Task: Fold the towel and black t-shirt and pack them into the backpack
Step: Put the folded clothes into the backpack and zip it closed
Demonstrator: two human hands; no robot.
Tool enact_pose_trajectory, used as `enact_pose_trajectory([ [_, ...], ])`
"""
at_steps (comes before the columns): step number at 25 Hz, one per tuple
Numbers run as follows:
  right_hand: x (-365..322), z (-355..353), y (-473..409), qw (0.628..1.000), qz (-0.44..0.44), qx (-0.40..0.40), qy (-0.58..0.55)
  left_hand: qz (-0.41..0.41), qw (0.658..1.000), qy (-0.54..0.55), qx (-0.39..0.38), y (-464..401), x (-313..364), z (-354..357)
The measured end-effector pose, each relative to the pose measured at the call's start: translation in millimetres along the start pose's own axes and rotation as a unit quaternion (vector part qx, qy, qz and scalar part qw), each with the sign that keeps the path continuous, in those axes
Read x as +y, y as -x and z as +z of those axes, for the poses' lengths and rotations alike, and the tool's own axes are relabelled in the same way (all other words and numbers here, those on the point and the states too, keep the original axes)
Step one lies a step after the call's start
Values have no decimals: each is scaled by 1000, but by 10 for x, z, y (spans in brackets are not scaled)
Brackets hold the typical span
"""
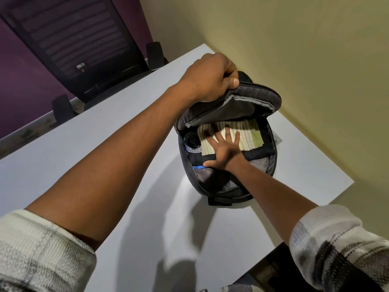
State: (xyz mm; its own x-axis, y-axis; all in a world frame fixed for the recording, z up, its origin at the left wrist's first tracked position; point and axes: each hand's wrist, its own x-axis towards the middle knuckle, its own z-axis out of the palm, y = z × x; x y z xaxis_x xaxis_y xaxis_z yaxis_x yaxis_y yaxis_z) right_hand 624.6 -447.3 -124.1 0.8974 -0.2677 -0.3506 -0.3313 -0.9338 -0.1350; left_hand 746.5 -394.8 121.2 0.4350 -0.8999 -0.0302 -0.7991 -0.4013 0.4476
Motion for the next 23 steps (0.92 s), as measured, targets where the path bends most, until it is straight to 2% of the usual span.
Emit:
enact_pose_trajectory([
  [8,132,125,61,996,-63,-17,67,15,1000,-9,5,-2,-45,-11],
  [15,314,340,570,992,-119,27,-25,15,1000,23,8,260,21,174],
  [17,360,317,727,989,-84,59,-103,18,1000,26,2,423,53,292],
  [19,431,298,953,973,-33,178,-143,14,999,35,-12,589,59,433],
  [21,532,328,1204,938,80,292,-168,1,998,50,-28,771,60,618],
  [23,660,405,1392,879,212,340,-257,-3,997,56,-45,964,69,840],
])
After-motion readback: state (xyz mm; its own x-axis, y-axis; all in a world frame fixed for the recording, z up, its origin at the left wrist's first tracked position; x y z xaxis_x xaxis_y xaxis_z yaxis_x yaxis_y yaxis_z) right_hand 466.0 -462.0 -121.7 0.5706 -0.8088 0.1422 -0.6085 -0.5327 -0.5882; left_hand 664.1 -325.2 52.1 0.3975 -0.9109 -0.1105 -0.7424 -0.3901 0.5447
